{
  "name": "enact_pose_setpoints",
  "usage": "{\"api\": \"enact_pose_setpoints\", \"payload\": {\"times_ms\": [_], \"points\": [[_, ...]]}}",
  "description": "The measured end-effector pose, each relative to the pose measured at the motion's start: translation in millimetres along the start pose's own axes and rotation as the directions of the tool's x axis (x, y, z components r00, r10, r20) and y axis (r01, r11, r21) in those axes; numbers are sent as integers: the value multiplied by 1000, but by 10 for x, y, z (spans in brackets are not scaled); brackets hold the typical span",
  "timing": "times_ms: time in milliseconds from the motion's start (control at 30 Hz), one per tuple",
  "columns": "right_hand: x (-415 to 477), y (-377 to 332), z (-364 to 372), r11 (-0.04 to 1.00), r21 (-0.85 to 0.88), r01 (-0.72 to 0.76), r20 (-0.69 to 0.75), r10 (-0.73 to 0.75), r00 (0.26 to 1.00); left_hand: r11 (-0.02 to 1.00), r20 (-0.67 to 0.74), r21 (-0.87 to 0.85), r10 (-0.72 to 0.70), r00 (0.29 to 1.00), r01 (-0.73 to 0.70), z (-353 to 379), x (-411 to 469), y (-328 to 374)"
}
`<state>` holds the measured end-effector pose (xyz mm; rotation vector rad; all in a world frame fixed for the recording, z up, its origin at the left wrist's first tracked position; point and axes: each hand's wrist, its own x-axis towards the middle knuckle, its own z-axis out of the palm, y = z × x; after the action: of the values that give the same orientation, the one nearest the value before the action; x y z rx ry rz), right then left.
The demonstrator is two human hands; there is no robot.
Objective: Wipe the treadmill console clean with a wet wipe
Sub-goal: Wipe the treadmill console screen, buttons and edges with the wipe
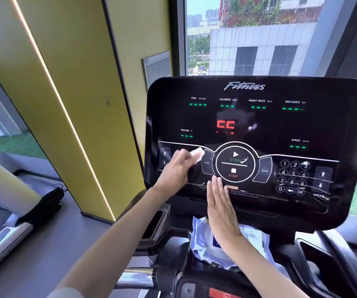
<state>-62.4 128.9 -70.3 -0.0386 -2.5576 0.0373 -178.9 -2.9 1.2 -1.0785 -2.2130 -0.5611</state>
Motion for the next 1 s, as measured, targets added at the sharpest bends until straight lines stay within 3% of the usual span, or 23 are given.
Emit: {"api": "enact_pose_setpoints", "payload": {"times_ms": [33,67,133,167,200,233,300,333,367,400,500,533,567,633,700,733,767,833,900,933,1000], "points": [[5,-4,-15,1000,-1,-3,0,3,1000,998,-36,-32,-55,998,54,-5,20,-73],[9,-8,-30,1000,1,-4,-3,4,1000,975,-133,-92,-214,968,203,-10,52,-134],[5,-10,-47,1000,5,-5,-4,5,1000,772,-257,-299,-631,732,560,-35,156,-98],[-1,-10,-50,1000,9,-1,2,1,1000,696,-258,-328,-716,649,638,-26,189,0],[-5,-10,-50,1000,9,3,11,-3,1000,706,-262,-288,-708,656,647,1,204,118],[-1,-7,-50,1000,7,3,23,-3,1000,791,-266,-209,-612,745,575,58,184,228],[8,-2,-46,1000,2,2,37,-2,999,967,-171,-34,-254,952,252,166,59,360],[10,-1,-48,1000,-2,6,43,-6,999,994,-125,17,-103,987,106,176,30,329],[11,2,-52,1000,-4,10,45,-9,999,999,-114,33,-33,993,36,148,56,251],[11,10,-51,1000,-3,14,41,-14,999,998,-126,20,-51,991,54,102,113,157],[-7,26,-33,1000,4,22,26,-22,999,926,-217,-102,-378,900,365,-58,319,-5],[-11,26,-33,1000,2,25,26,-25,999,914,-217,-124,-404,889,386,-79,332,1],[-10,25,-37,1000,-4,28,25,-27,999,936,-196,-111,-349,916,333,-78,301,31],[-1,24,-54,999,-17,31,29,-30,999,996,-50,-30,-80,996,78,3,105,98],[-4,21,-79,999,-16,33,41,-32,999,989,139,-17,148,979,-147,45,-95,95],[-4,22,-89,999,-17,35,47,-34,998,982,165,-23,187,968,-186,33,-99,38],[-2,22,-99,999,-19,37,51,-36,998,986,139,-22,167,976,-166,14,-44,-36],[0,15,-105,999,-7,35,51,-35,998,998,-28,-38,-46,999,45,-52,110,-142],[2,8,-103,1000,4,22,53,-23,998,964,-183,-97,-264,947,249,-82,171,-144],[4,7,-103,1000,2,23,60,-23,998,967,-184,-88,-253,950,241,-65,133,-91],[8,15,-108,999,3,35,66,-35,997,999,-4,-20,-37,999,37,26,-70,35]]}}
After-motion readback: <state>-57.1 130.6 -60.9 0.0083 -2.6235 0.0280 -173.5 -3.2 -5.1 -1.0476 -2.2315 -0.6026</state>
